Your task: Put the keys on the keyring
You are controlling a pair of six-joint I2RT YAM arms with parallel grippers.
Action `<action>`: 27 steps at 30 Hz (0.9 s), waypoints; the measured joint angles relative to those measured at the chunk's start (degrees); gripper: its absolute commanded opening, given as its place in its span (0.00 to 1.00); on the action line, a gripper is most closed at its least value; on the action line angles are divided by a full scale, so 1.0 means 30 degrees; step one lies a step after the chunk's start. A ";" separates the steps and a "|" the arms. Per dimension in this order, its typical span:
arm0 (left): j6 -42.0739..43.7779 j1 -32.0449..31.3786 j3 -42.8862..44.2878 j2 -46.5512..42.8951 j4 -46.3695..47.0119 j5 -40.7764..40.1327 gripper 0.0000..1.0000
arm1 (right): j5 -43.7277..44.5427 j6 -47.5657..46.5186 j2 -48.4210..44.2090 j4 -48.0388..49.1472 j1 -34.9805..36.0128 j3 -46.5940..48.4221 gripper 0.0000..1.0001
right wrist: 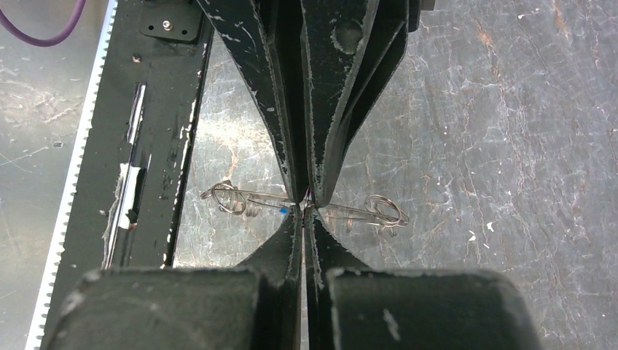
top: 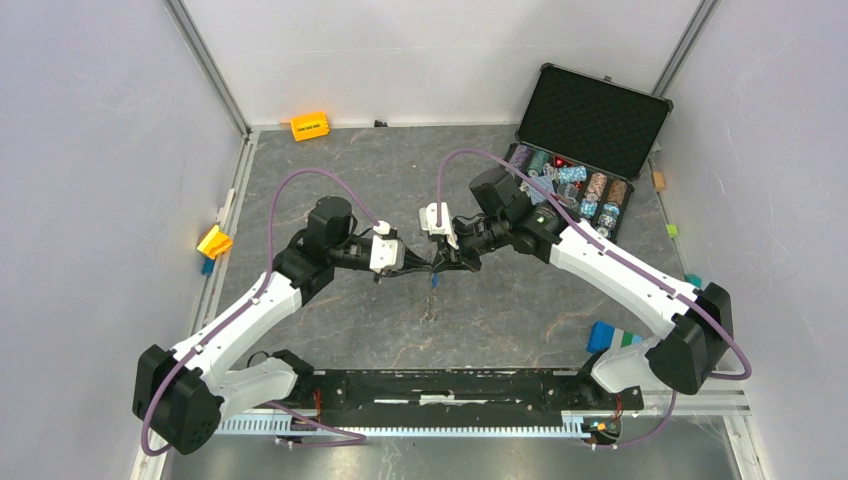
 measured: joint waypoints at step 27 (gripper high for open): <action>-0.0277 0.0000 0.0000 0.0117 -0.0226 0.0000 0.15 | 0.0131 0.0270 -0.0044 0.0386 -0.0117 -0.0328 0.00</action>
